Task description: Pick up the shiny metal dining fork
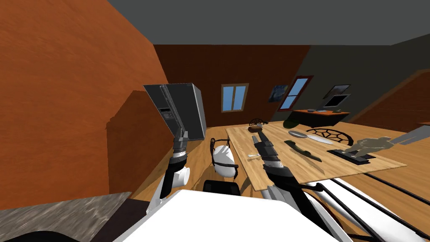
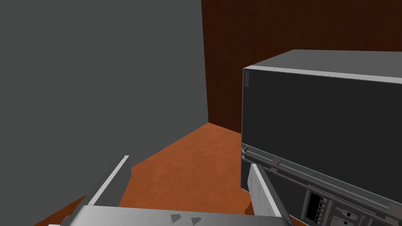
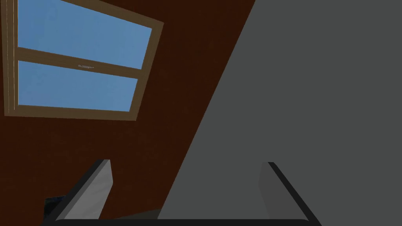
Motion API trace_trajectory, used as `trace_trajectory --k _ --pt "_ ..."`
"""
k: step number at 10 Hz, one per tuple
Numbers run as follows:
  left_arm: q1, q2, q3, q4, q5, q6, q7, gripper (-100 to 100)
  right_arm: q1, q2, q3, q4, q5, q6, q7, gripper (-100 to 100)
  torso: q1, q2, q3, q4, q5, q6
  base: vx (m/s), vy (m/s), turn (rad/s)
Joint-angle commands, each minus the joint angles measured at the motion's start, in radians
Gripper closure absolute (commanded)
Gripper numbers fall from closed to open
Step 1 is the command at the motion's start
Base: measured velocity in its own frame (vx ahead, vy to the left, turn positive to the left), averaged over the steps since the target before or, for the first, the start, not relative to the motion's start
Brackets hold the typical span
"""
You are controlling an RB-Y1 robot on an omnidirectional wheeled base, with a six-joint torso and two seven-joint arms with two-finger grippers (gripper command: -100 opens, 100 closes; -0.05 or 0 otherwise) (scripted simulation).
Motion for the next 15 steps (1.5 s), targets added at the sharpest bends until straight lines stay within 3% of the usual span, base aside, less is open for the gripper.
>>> trace_trajectory --k 1,6,7,9,10,15 --pt "0.000 0.000 0.000 0.000 0.000 0.000 0.000 0 0.015 -0.041 0.005 0.034 0.018 0.009 0.041 -100 0.000 0.000 0.000 0.000 0.000 0.000 -0.008 -0.062 0.189" --pt "0.000 0.000 0.000 0.000 0.000 0.000 0.000 0 0.097 -0.186 0.038 0.116 0.089 0.057 0.182 -100 -0.002 0.000 0.000 0.000 0.000 0.000 -0.015 -0.069 0.280" --pt "0.000 0.000 0.000 0.000 0.000 0.000 0.000 0 0.097 -0.188 0.038 0.116 0.089 0.057 0.189 -100 -0.001 0.000 0.000 0.000 0.000 0.000 -0.020 -0.043 0.098" --pt "0.000 0.000 0.000 0.000 0.000 0.000 0.000 0 0.132 -0.253 0.054 0.158 0.120 0.078 0.247 -100 0.001 0.000 0.000 0.000 0.000 0.000 -0.012 -0.042 0.268" --pt "0.000 0.000 0.000 0.000 0.000 0.000 0.000 0 0.132 -0.253 0.054 0.158 0.120 0.078 0.256 -100 0.000 0.000 0.000 0.000 0.000 0.000 -0.016 -0.050 0.120" --pt "0.000 0.000 0.000 0.000 0.000 0.000 0.000 0 0.197 -0.386 0.090 0.259 0.179 0.121 0.396 -100 0.000 -0.001 0.000 0.000 0.000 0.001 -0.016 -0.046 0.235"
